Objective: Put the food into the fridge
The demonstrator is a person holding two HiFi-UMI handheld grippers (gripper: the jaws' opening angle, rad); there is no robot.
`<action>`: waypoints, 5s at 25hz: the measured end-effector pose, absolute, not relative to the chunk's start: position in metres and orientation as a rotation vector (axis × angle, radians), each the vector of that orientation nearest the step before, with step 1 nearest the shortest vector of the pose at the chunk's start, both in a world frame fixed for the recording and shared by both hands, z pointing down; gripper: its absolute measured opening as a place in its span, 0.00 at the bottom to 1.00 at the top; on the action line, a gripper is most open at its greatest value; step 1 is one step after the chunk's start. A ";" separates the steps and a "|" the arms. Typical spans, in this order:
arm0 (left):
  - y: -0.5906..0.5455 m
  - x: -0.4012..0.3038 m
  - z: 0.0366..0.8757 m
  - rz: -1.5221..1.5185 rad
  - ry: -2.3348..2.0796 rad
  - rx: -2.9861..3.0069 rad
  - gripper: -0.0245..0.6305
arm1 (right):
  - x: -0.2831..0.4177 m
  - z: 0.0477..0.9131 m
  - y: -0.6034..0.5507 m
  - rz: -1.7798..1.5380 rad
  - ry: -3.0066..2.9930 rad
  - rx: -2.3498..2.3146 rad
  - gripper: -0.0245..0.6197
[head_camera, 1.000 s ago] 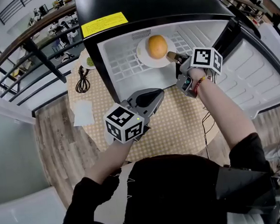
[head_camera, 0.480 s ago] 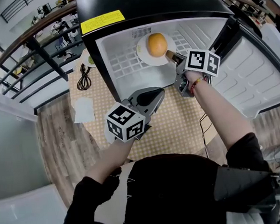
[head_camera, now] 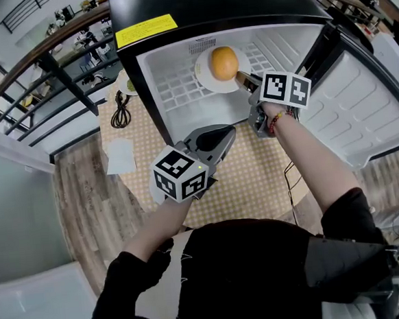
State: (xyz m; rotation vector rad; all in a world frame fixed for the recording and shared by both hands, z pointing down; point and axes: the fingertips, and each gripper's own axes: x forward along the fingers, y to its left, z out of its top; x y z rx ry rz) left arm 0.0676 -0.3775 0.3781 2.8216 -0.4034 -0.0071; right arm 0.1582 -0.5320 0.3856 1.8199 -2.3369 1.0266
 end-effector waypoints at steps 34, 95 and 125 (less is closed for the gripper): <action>-0.380 0.070 0.380 0.005 -0.410 2.820 0.06 | 0.163 0.390 -0.539 0.795 -2.223 1.836 0.26; -0.355 0.077 0.372 -0.024 -0.589 2.793 0.06 | 0.176 0.369 -0.415 0.943 -2.572 1.938 0.08; -0.334 0.066 0.392 0.020 -0.643 2.726 0.06 | 0.151 0.424 -0.357 0.828 -2.453 1.675 0.06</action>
